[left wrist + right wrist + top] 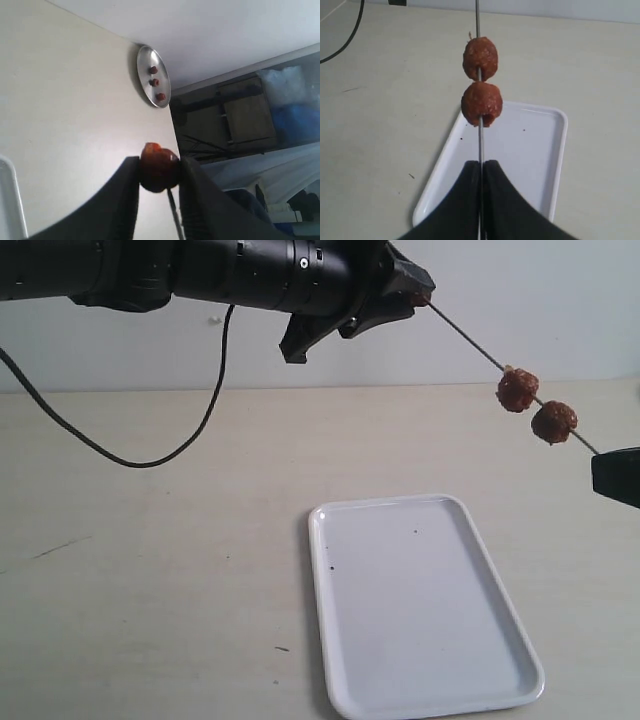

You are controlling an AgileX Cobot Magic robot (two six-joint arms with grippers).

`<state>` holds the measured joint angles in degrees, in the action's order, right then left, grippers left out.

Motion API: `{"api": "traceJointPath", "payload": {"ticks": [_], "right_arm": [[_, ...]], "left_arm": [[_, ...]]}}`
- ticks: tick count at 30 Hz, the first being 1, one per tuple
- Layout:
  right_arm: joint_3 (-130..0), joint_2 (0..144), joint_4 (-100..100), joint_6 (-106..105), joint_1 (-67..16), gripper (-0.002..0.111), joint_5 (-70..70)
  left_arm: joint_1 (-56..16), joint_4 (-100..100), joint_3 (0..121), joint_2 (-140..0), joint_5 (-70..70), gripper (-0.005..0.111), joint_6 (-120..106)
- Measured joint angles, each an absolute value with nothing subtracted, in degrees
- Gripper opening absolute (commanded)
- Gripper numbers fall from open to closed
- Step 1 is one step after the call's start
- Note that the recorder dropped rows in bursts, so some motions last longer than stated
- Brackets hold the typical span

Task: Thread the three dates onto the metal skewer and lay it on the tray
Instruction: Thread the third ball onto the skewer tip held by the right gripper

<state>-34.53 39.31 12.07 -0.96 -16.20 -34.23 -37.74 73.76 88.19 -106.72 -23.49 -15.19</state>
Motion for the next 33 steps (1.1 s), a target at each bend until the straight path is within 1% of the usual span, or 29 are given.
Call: {"api": "traceJointPath", "payload": {"ticks": [33], "right_arm": [[-34.53,39.31,11.97,-0.96,-16.2,0.0,-35.01]], "left_arm": [[-37.27,72.74,88.19,-106.34,-23.59,0.028,-17.65]]}}
